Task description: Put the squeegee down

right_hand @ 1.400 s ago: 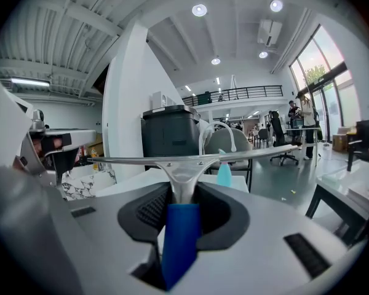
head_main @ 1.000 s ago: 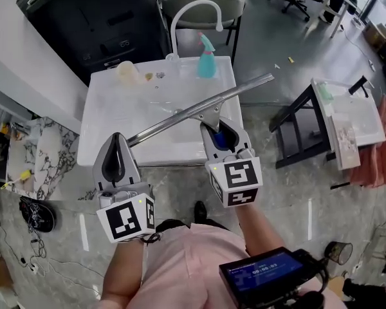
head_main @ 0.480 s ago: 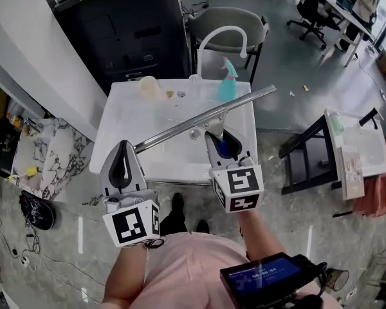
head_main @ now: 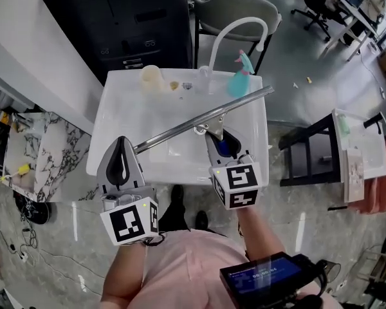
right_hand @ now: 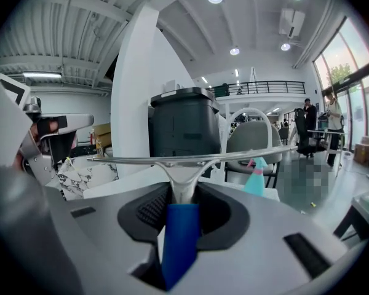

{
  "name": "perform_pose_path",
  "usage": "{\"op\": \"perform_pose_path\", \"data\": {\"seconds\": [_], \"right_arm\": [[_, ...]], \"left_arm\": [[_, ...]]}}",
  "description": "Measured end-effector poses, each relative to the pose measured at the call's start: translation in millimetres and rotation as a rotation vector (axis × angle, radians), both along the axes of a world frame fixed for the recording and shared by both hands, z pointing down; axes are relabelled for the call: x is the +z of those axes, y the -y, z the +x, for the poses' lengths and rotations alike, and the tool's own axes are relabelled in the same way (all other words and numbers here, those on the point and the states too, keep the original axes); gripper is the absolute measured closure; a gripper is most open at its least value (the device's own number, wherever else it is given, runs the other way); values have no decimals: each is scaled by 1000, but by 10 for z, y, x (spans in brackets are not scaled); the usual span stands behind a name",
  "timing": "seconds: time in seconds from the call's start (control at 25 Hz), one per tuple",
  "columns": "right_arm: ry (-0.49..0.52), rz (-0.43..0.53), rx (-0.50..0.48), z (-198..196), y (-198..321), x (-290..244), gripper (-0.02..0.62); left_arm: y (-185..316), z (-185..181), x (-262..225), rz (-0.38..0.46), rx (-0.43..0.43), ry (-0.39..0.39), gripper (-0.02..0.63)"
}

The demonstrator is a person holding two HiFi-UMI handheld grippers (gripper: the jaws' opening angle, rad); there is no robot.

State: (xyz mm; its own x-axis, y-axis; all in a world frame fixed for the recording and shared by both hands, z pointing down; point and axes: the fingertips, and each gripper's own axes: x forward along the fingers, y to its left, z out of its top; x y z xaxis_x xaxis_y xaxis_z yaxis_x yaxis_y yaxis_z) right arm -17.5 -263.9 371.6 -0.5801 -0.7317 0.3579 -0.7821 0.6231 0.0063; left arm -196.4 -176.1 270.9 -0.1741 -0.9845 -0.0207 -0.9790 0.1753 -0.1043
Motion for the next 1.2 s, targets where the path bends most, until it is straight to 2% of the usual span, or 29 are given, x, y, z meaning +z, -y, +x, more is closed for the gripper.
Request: {"op": "perform_pose_path", "data": {"seconds": [0.6, 0.92, 1.2], "right_arm": [[-105, -224, -4, -448, 354, 1062, 489], [-150, -338, -6, -532, 460, 1550, 489], [-185, -400, -11, -594, 465, 1819, 489]], "left_arm": [[585, -485, 638, -134, 23, -59, 597], [792, -611, 965, -193, 37, -84, 597], [925, -739, 1142, -219, 41, -99, 597]]}}
